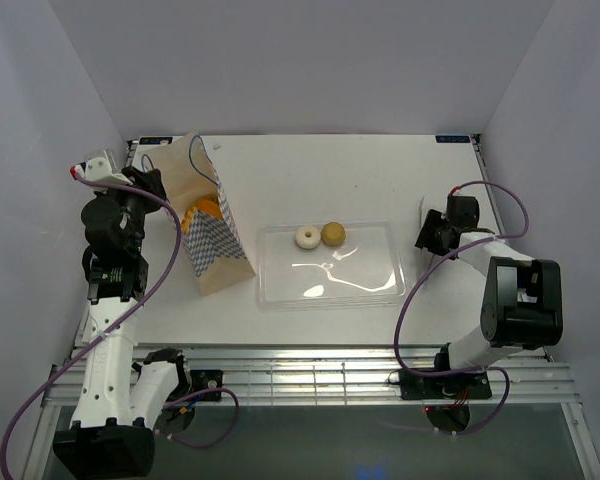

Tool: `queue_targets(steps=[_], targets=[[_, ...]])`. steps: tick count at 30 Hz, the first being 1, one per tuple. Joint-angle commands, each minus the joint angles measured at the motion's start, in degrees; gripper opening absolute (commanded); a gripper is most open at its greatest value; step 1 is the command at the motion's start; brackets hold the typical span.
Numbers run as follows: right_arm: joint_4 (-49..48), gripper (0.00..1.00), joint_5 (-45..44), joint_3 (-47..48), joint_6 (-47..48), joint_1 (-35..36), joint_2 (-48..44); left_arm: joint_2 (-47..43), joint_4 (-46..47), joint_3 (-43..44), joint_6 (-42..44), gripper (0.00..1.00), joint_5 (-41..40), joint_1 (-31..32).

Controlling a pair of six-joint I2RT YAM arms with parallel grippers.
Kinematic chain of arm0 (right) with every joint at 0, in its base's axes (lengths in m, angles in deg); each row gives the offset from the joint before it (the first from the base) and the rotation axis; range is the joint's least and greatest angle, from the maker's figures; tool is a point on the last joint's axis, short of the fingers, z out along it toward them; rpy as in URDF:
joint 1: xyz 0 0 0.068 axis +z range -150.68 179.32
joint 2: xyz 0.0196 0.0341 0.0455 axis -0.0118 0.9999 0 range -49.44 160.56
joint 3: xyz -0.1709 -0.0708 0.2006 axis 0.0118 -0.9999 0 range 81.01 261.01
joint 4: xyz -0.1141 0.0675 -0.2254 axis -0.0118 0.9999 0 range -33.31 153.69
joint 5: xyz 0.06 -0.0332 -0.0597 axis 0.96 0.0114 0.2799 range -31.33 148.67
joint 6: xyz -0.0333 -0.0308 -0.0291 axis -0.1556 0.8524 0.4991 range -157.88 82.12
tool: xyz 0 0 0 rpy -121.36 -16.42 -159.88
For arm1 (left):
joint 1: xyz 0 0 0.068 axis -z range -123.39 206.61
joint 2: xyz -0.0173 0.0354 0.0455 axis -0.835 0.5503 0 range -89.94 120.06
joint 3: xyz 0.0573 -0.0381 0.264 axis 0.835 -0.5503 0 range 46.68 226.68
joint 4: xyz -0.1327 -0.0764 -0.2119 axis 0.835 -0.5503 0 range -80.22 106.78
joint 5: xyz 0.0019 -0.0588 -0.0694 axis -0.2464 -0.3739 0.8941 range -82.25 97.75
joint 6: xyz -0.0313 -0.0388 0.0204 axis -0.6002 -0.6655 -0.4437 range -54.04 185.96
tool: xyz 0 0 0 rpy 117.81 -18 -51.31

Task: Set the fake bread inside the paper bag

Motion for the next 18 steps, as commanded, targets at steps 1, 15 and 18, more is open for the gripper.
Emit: queue_targets(steps=[1, 15, 18], targets=[[-0.33, 0.63, 0.70, 3.08, 0.56, -0.29, 0.04, -1.03, -0.29, 1.19, 0.31, 0.47, -0.28, -0.34], [1.96, 0.68, 5.01, 4.84, 1.00, -0.29, 1.79, -0.85, -1.17, 1.45, 3.21, 0.58, -6.43, 5.72], [2.04, 0.69, 5.10, 4.67, 1.09, -0.29, 2.67, -0.94, -1.17, 1.45, 3.48, 0.59, -6.87, 6.16]])
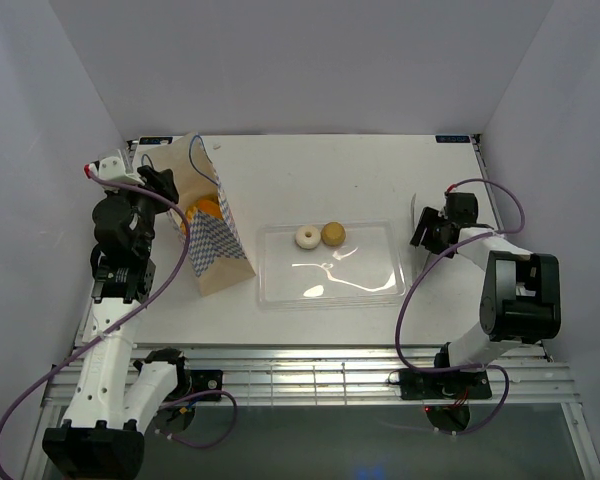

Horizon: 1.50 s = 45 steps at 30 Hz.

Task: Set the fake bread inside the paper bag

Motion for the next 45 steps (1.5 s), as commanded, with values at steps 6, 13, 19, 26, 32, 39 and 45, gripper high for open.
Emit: queue_targets(steps=[6, 13, 19, 26, 32, 39, 45], targets=[[1.90, 0.77, 0.97, 3.20, 1.11, -0.29, 1.67, -1.20, -0.73, 1.45, 1.45, 0.60, -2.68, 0.90], [6.02, 0.82, 0.88, 5.92, 1.38, -0.29, -1.05, -2.08, -1.43, 2.06, 1.97, 0.60, -4.34, 1.33], [10.60, 0.90, 4.38, 9.18, 2.17, 0.24, -10.70, -1.38, -7.66, 8.47, 1.62, 0.65, -8.82, 1.86], [12.17, 0.90, 3.01, 11.11, 1.64, 9.44, -21.87, -5.85, -17.68, 11.91, -2.77, 0.68, -5.94, 2.39], [15.34, 0.90, -6.33, 12.87, 2.08, 18.42, -29.60, -14.11, -24.72, 4.71, -3.65, 0.68, -0.92, 2.30], [15.34, 0.90, -5.09, 9.19, 2.17, 20.01, -37.17, -20.80, -31.22, 3.30, -2.33, 0.68, -0.13, 2.39], [14.38, 0.90, -5.72, 3.47, 2.26, 20.01, -41.74, -22.47, -33.34, 0.93, -2.60, 0.68, 0.84, 2.39]])
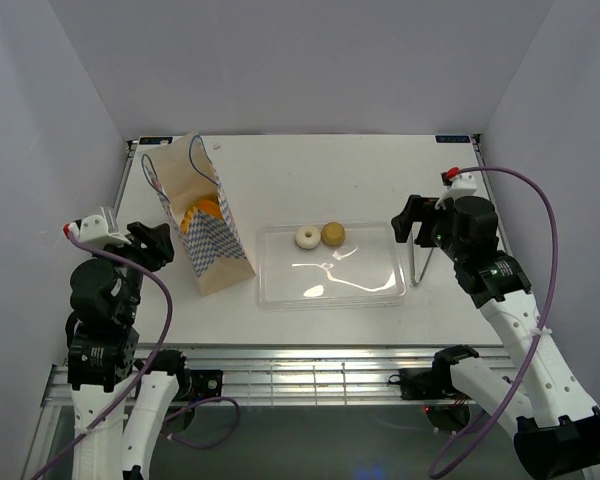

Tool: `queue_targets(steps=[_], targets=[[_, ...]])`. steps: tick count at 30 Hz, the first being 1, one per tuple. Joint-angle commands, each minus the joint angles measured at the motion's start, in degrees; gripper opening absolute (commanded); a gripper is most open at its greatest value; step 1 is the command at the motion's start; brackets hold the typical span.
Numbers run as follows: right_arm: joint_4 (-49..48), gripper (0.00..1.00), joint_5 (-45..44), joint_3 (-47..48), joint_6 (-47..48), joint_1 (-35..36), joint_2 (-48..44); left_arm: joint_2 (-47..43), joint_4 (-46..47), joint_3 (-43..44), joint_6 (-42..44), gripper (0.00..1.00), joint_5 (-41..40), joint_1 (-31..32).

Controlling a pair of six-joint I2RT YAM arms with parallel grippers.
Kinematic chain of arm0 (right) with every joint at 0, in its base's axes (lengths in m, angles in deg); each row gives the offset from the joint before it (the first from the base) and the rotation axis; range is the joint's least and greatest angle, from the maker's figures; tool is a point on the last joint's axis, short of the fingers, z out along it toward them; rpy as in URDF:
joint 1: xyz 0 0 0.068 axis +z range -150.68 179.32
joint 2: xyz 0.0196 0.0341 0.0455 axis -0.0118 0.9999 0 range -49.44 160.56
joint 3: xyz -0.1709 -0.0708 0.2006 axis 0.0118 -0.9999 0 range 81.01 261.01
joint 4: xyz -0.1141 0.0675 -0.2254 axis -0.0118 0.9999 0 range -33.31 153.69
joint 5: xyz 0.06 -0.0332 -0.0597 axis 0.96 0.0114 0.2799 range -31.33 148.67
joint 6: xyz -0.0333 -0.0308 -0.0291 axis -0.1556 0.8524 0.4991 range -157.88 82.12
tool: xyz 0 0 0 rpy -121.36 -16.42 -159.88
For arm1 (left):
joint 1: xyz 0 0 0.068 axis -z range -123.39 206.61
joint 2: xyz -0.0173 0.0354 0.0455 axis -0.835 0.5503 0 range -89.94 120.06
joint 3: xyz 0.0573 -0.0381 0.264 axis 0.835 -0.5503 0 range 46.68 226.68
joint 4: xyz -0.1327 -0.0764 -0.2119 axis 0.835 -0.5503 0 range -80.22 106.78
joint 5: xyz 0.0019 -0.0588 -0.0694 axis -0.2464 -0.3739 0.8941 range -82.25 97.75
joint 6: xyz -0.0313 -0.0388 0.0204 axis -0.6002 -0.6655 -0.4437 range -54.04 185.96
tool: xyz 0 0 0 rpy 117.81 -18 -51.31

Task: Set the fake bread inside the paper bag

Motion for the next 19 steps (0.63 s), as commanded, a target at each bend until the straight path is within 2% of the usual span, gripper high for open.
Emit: queue_targets(steps=[1, 19], targets=[[-1.31, 0.90, -0.78, -2.34, 0.75, 0.21, -1.31, -0.62, -2.89, -1.83, 0.25, 0.68, 2.15, 0.16], [-1.05, 0.90, -3.58, -3.66, -0.48, 0.74, -3.15, -2.29, -3.24, -3.68, 0.51, 0.68, 1.98, 0.25]])
